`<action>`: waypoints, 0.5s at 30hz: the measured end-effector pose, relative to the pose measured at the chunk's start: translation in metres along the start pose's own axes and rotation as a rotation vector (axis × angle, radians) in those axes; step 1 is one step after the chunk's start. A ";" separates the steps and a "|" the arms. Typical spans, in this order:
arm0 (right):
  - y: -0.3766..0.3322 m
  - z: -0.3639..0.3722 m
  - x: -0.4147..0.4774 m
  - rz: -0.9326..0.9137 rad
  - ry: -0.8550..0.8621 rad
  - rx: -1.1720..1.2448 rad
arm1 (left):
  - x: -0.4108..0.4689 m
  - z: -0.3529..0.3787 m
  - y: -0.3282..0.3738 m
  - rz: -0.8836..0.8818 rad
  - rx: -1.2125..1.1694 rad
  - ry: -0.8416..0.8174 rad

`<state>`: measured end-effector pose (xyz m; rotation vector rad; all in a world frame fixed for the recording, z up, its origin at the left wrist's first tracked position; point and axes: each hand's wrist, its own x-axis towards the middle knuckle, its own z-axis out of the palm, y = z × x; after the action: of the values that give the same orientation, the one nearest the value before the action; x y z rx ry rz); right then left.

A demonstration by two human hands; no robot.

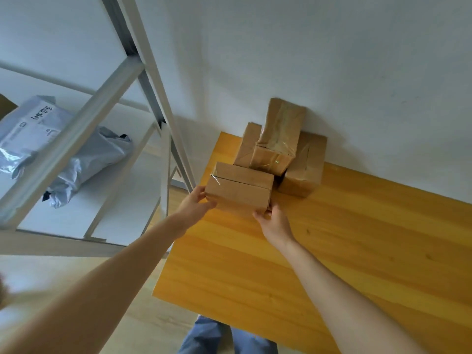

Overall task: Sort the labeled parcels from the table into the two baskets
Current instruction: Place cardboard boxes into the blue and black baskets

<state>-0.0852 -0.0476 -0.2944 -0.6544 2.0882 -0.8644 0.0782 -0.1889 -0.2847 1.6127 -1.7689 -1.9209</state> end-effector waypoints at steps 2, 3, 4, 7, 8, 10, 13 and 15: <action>-0.003 0.003 -0.009 -0.011 0.021 0.020 | -0.005 -0.006 -0.001 0.002 0.008 -0.015; -0.005 0.004 -0.014 -0.014 0.035 0.028 | -0.008 -0.008 -0.001 0.007 0.010 -0.023; -0.007 0.005 -0.019 -0.015 0.053 0.038 | -0.010 -0.011 0.000 0.013 0.010 -0.031; -0.011 0.009 -0.033 -0.020 0.117 0.066 | -0.018 -0.017 0.003 0.034 0.013 -0.046; -0.012 0.010 -0.038 -0.024 0.140 0.080 | -0.021 -0.019 0.004 0.042 0.012 -0.053; -0.014 0.011 -0.048 -0.030 0.189 0.115 | -0.027 -0.021 0.006 0.068 -0.001 -0.077; -0.016 0.012 -0.062 -0.046 0.277 0.149 | -0.037 -0.020 0.010 0.119 -0.016 -0.130; -0.017 0.013 -0.069 -0.039 0.321 0.193 | -0.042 -0.019 0.015 0.153 -0.035 -0.160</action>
<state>-0.0327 -0.0159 -0.2561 -0.4791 2.2395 -1.2437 0.1013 -0.1794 -0.2433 1.3044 -1.8434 -2.0465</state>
